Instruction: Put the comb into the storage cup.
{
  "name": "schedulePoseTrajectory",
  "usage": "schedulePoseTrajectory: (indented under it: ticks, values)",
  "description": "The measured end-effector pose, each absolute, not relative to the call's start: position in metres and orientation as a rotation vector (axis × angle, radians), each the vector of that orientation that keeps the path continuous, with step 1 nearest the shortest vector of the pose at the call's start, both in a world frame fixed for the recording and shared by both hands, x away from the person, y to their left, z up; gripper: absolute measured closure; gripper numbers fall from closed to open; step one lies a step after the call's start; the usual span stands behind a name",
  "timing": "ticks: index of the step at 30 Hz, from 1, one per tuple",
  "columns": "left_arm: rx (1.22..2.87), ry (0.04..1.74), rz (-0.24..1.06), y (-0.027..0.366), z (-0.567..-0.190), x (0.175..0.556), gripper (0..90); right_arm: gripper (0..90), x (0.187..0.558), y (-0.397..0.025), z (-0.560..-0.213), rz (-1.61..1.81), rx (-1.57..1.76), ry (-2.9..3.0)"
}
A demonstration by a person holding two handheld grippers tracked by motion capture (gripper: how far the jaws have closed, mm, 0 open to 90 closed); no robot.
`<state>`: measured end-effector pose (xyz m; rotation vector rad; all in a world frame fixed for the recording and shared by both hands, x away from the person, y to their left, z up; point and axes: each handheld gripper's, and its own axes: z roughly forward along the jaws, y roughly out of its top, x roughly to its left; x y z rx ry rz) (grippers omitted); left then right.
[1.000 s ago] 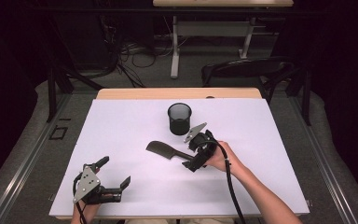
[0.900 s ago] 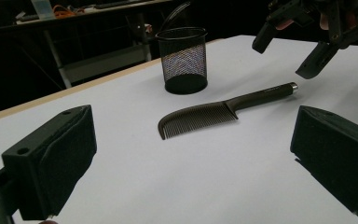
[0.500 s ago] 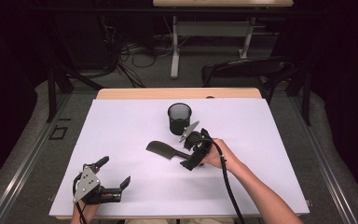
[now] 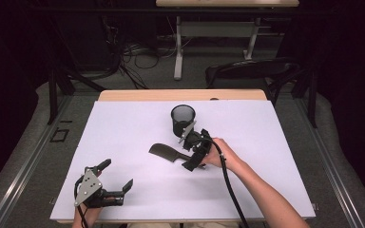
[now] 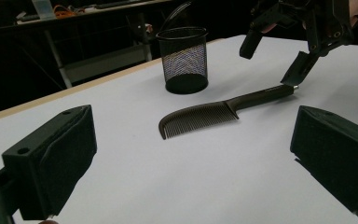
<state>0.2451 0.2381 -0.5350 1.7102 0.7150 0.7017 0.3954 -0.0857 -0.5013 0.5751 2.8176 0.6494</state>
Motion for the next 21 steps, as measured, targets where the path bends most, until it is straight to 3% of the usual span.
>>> schedulePoseTrajectory:
  ticks: [11,21]
  values:
    - [1.713,0.712,0.704,0.2381,-0.5350,0.2454,0.3,4.6,0.3980,-0.0822,-0.5048,0.598,0.564,2.847]
    - [1.709,0.715,0.704,0.2382,-0.5352,0.2454,0.3,23.5,0.3994,-0.0808,-0.5086,0.504,0.575,2.882]
